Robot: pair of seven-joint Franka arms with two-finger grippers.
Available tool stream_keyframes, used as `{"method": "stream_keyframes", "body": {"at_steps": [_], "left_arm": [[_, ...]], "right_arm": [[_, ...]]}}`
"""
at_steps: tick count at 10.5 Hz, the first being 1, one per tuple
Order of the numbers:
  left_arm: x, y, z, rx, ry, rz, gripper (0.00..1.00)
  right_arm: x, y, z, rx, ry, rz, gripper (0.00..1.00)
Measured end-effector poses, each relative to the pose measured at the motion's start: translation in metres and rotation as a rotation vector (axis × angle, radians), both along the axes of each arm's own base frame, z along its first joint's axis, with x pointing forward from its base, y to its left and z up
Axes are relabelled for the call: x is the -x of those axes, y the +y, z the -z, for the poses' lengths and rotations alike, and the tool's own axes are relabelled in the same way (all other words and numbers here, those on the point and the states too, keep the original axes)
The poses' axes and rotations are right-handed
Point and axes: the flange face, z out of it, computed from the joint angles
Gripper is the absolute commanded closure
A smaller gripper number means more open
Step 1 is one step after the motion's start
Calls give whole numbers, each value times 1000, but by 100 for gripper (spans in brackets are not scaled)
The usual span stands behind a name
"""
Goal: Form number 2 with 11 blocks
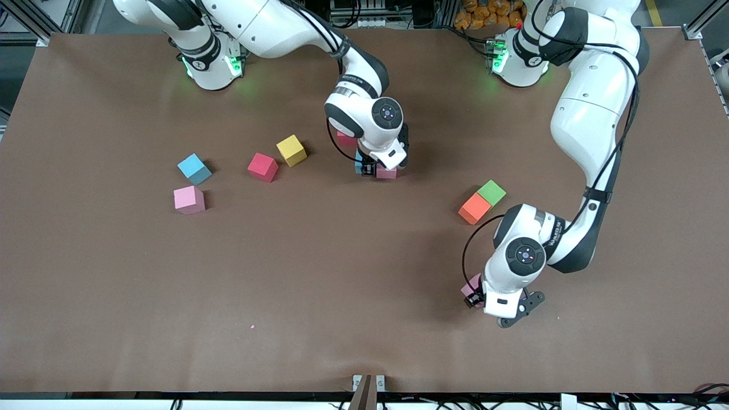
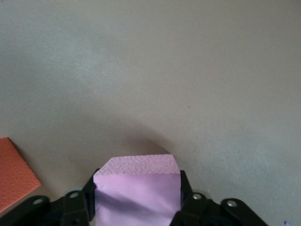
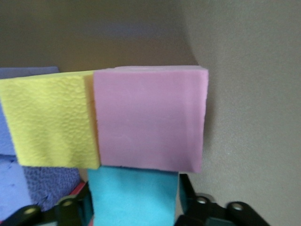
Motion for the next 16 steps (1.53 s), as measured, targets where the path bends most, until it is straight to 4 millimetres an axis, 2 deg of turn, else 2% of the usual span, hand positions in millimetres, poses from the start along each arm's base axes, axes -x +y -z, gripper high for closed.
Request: {"method": "stream_keyframes", "body": {"at_steps": [2,4,6,8,10,13,15,16], "left_arm": [[1,1,-4,-3,15,-54,43],[6,-5,-25,10,47,-121,43],[15,-17,-62,19,90,-197,44],[32,-36,-97,18,142,-289,45],[47,-60,-110,34,178,-436,45],[76,-109,-108,50,223,-678,45],[107,-158,-103,40,243,-783,45],[129,-192,-102,36,239,-820,45]], "right_arm": [[-3,0,3,-1,-1,4,0],[-9,1,-12,8,-1,8,0],[-18,-2,-44,24,1,23,0],[-37,-16,-78,18,-15,59,0],[-78,-50,-93,6,-33,138,0],[-154,-132,-98,12,-52,297,0],[-200,-195,-103,22,-75,404,0],[-217,-224,-108,34,-95,448,0]]}}
